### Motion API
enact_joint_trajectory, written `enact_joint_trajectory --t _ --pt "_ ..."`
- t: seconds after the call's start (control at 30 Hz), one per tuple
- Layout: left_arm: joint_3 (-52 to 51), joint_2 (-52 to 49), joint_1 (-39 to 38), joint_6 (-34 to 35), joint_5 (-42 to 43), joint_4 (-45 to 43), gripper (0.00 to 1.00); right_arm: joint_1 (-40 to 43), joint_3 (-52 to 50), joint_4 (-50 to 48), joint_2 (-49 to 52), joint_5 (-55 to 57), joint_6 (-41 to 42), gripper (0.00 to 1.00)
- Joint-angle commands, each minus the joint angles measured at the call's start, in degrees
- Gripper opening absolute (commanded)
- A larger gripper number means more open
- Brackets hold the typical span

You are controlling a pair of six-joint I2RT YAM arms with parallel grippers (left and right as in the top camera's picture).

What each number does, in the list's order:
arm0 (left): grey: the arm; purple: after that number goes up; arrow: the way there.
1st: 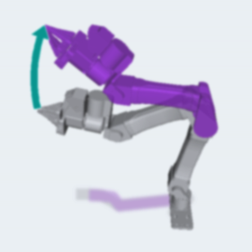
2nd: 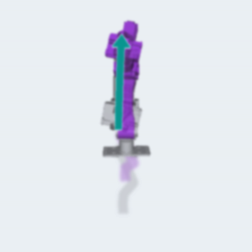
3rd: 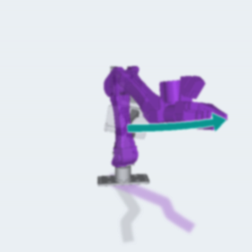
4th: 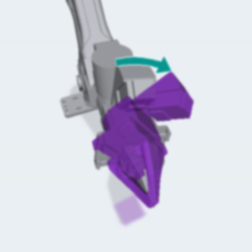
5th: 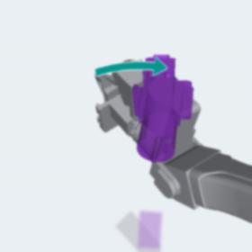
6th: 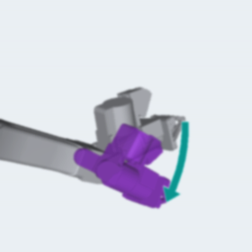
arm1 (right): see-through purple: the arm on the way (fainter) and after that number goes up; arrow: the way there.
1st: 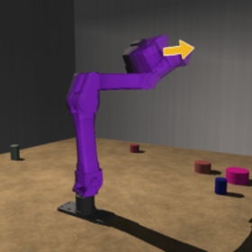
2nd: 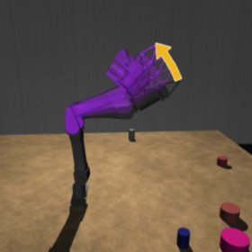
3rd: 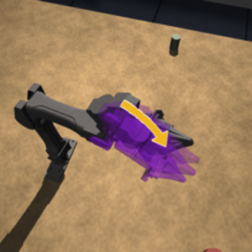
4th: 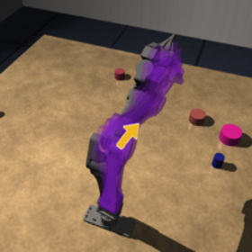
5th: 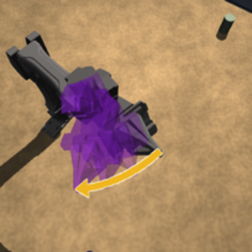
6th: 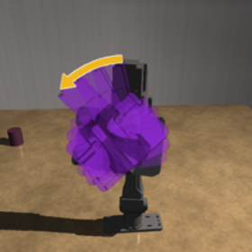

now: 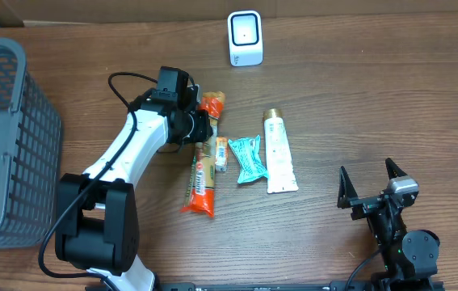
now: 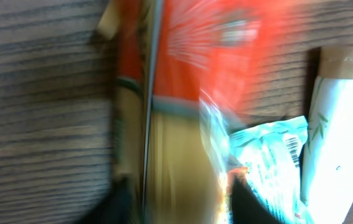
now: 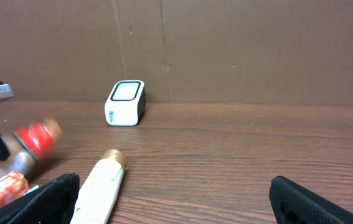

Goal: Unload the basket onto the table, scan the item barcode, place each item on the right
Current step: 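Lift the red-and-yellow spaghetti pack out and lay it on the table, then open the left gripper and retract it beside the basket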

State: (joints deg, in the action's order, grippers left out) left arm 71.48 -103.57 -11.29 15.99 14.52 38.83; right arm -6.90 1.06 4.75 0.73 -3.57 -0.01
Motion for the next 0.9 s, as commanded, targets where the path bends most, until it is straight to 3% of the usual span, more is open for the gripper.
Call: enact_joint_trajectory --t 0.0,0.3,0.43,0.63,0.8,0.87 --pt "0.6 -0.4 -0.5 0.7 0.0 -0.9 1.0 -0.2 -0.6 -0.2 -0.5 0.3 0.2 1.0" --pt "8.1 2.4 2.1 -0.2 0.1 3.6 1.0 -0.2 -0.6 -0.2 -0.5 0.3 0.2 1.0" --pt "17.6 5.4 4.0 -6.2 0.0 11.5 1.0 -0.2 -0.6 -0.2 -0.5 0.3 0.2 1.0" --pt "32.1 12.2 9.3 -21.9 -0.1 25.4 1.0 -0.2 -0.6 -0.2 -0.5 0.3 0.2 1.0" --pt "34.2 17.4 15.7 -32.4 -2.5 30.2 1.0 -0.2 -0.6 -0.2 -0.5 0.3 0.2 1.0" --pt "34.2 18.9 19.3 -32.8 -5.8 31.6 1.0 -0.2 -0.6 -0.2 -0.5 0.3 0.2 1.0"
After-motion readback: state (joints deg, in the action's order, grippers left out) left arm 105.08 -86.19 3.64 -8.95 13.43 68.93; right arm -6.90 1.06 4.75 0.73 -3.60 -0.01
